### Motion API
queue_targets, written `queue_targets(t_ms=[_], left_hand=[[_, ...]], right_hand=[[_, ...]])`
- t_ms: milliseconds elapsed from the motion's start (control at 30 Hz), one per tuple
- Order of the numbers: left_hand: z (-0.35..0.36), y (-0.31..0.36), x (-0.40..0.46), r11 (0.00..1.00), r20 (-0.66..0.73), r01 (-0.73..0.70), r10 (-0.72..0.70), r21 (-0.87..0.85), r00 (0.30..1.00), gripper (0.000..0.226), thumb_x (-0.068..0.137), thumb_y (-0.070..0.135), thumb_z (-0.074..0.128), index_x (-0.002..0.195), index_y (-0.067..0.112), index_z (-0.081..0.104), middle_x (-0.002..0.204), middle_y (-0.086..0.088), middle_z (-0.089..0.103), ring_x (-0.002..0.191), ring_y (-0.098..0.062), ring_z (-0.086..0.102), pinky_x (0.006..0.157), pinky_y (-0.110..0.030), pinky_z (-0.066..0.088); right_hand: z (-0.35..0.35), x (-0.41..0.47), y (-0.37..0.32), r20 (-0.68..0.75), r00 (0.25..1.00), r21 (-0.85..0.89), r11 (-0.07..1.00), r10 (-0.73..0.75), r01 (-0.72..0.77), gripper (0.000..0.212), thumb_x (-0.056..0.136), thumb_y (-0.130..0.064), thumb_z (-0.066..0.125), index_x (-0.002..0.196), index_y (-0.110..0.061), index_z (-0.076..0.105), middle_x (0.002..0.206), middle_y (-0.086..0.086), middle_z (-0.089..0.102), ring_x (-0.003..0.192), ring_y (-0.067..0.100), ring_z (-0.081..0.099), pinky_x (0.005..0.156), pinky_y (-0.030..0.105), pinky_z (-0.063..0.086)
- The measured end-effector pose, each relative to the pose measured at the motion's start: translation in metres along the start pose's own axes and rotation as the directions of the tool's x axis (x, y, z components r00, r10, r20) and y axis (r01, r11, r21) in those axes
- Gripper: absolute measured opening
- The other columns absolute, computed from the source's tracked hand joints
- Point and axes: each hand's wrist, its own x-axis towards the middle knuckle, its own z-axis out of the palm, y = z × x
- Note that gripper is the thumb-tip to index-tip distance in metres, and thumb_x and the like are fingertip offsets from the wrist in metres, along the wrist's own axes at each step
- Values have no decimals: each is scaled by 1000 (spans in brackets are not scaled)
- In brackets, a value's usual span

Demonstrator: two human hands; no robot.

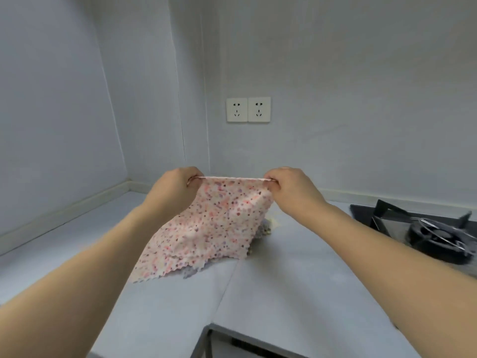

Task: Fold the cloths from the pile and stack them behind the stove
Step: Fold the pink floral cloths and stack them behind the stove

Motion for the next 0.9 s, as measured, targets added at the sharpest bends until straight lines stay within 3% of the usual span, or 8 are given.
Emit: queue_targets(t_ms=[167,333,433,567,733,800,900], left_hand=[[-50,63,-39,985,97,-18,35,-173,995,18,97,26,50,96,20,67,85,-3,69,78,-22,64,70,-35,52],[-76,106,-49,939,225,101,-25,-330,974,24,92,36,62,90,13,70,83,-12,68,70,-20,58,63,-30,48],[-67,116,-46,919,342,173,-45,-353,938,20,92,29,64,87,10,69,72,-3,62,63,-18,54,59,-27,45],[-33,115,-38,925,395,208,-70,-318,916,16,94,21,61,88,8,68,67,-1,58,56,-17,51,55,-27,45],[4,111,-24,899,266,183,-78,-398,961,14,93,20,62,86,12,69,73,-11,63,62,-21,54,62,-35,50],[9,114,-18,907,176,117,-49,-405,983,15,94,23,61,86,16,71,79,-14,69,67,-22,58,69,-40,54],[6,123,-20,914,89,8,31,-405,996,15,95,26,60,90,19,72,86,-12,71,68,-19,59,65,-33,49]], right_hand=[[-87,-58,-24,-81,993,46,996,86,-82,23,95,-13,47,95,-16,69,92,1,66,86,20,61,75,33,50],[-148,-86,-26,-39,987,-13,988,154,-155,15,94,-19,57,94,-14,71,91,1,66,82,18,60,68,28,44],[-160,-91,-14,-11,978,-40,977,209,-209,12,93,-19,59,93,-16,71,80,-5,62,73,13,57,58,21,40],[-144,-90,15,45,958,-37,959,282,-280,13,93,-16,58,92,-15,71,76,-6,61,74,13,58,57,21,40],[-117,-81,48,-39,943,101,940,332,-327,14,93,-15,58,95,-15,71,95,-2,66,89,16,62,74,27,49],[-116,-76,56,-125,929,183,928,349,-324,15,94,-14,57,98,-16,72,93,-5,65,85,13,60,69,21,45],[-121,-75,60,-232,915,288,922,329,-258,17,93,-13,58,95,-17,74,87,-9,66,79,6,60,62,10,40]])
